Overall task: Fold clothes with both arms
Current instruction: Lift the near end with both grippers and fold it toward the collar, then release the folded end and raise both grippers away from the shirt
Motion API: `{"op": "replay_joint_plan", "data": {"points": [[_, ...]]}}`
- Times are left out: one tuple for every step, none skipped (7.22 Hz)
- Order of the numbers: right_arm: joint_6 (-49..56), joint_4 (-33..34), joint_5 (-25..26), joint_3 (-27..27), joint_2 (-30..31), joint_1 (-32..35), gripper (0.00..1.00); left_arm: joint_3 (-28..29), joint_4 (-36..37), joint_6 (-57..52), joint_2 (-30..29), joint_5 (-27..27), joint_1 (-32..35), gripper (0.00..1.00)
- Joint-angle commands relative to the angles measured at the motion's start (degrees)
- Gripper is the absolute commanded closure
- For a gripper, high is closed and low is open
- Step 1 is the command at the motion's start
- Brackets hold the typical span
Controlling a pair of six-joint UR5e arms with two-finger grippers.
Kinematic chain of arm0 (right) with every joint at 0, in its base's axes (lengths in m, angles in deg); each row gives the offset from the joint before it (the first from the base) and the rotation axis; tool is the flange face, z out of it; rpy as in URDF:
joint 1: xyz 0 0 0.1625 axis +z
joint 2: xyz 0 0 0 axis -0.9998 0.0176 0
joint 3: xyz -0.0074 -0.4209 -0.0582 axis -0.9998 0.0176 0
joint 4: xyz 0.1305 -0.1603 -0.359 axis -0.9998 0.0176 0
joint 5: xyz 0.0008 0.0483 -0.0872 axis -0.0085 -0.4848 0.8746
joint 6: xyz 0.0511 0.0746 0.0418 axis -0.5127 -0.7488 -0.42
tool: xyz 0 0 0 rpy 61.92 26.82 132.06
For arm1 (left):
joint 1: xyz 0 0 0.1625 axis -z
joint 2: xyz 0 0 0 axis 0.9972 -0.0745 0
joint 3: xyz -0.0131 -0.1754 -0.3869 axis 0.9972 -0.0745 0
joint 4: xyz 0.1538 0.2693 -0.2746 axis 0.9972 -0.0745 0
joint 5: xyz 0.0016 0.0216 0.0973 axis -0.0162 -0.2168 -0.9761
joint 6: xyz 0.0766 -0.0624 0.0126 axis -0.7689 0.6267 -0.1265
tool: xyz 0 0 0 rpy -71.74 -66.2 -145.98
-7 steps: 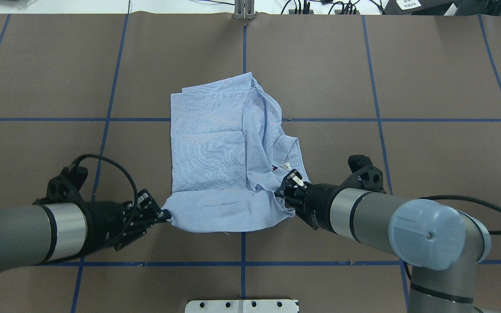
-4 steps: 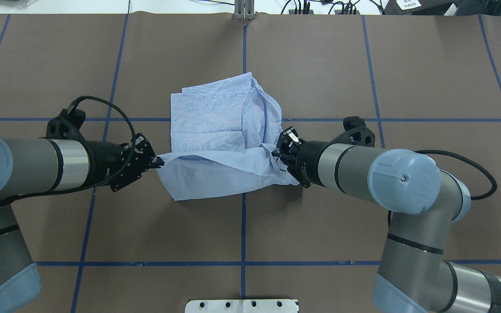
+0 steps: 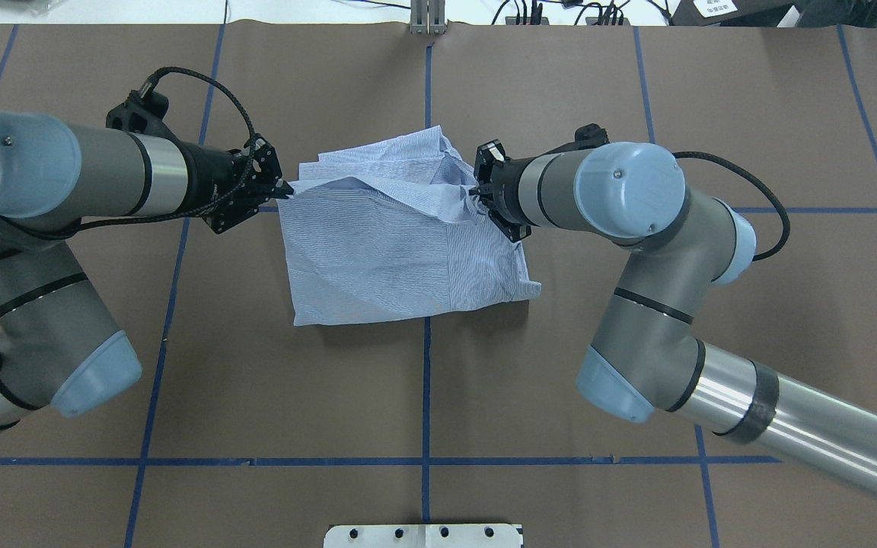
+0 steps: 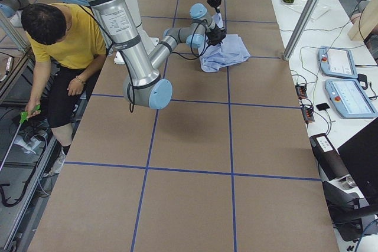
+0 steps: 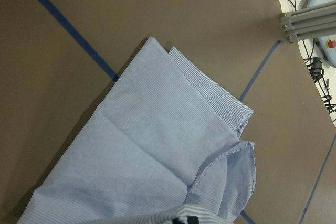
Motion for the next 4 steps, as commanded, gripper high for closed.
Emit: {"op": "replay_joint_plan", "data": {"points": [[0.49, -0.34, -1.57, 10.4, -6.37, 2.11, 1.0, 9.42, -4.81, -2.66, -3.1, 0.06, 2.0, 1.0], [0.66, -0.43, -1.74, 15.24, -9.18, 2.21, 1.0, 13.65, -8.67, -2.75, -3.98, -0.03, 2.01, 1.0], [1.19, -0.52, -1.92, 18.68, -10.87, 2.21, 1.0, 17.26, -10.63, -2.75, -5.38, -0.2, 2.01, 1.0], [2.58, -0.52, -1.92, 21.59, -12.27, 2.29, 1.0, 21.04, -12.12, -2.75, -7.39, -0.38, 2.01, 1.0]]}}
